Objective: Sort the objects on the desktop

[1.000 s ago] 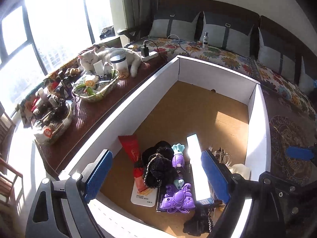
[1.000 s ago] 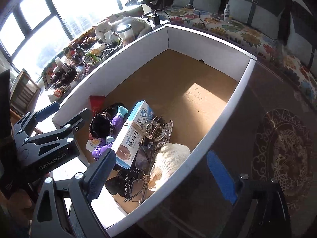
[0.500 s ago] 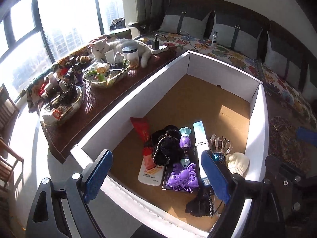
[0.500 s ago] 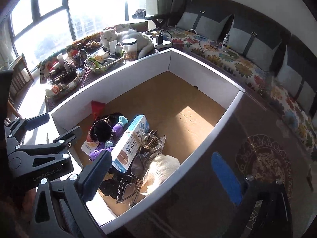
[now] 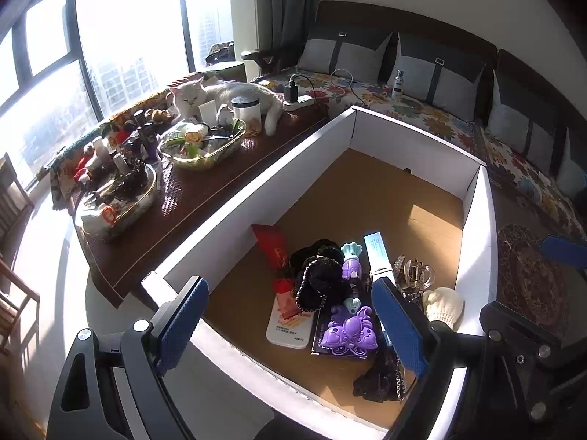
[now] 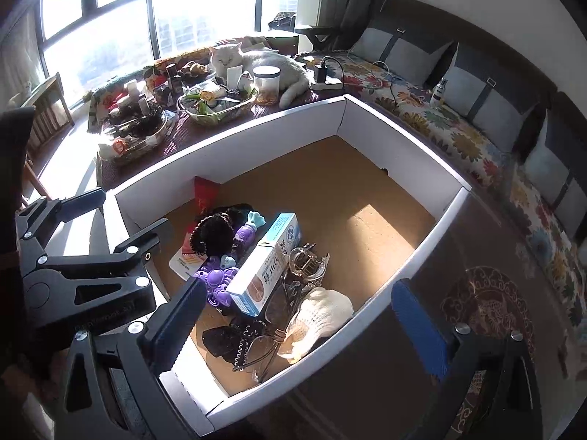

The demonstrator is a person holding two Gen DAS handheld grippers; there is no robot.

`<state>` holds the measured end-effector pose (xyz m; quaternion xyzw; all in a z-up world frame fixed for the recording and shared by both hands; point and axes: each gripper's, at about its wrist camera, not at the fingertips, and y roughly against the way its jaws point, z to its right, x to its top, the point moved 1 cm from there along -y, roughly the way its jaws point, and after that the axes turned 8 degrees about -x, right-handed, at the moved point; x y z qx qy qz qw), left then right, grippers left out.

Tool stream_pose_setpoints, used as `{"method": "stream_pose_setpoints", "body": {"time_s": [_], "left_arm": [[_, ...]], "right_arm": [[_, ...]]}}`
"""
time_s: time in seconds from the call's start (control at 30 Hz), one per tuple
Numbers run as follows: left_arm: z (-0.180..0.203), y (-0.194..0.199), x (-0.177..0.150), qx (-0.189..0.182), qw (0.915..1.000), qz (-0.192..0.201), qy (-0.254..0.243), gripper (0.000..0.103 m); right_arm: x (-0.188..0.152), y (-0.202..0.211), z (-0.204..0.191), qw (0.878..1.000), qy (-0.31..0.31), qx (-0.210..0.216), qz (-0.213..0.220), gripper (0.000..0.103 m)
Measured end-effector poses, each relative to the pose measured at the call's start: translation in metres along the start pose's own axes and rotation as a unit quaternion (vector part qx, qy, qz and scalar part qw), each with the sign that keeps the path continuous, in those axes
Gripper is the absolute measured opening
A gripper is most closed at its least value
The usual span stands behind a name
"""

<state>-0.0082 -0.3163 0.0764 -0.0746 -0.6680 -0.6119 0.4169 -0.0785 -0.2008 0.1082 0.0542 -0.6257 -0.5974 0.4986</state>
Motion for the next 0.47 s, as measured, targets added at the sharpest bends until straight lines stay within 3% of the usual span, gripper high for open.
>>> {"method": "stream_pose_setpoints", "body": {"time_s": [0.27, 0.47], "left_arm": [[-0.002, -0.001, -0.004, -0.002, 1.0, 0.003, 0.0, 0.091], [-0.006, 0.017, -0.004, 0.017, 0.9981, 0.056, 0.017, 0.091]], "right_arm": [[0.0, -0.003, 0.0, 1.0, -0.006, 0.006, -0.004, 0.101], [-0.002, -0.005, 0.003, 1.0, -0.012, 0.008, -0.007, 0.101]]}}
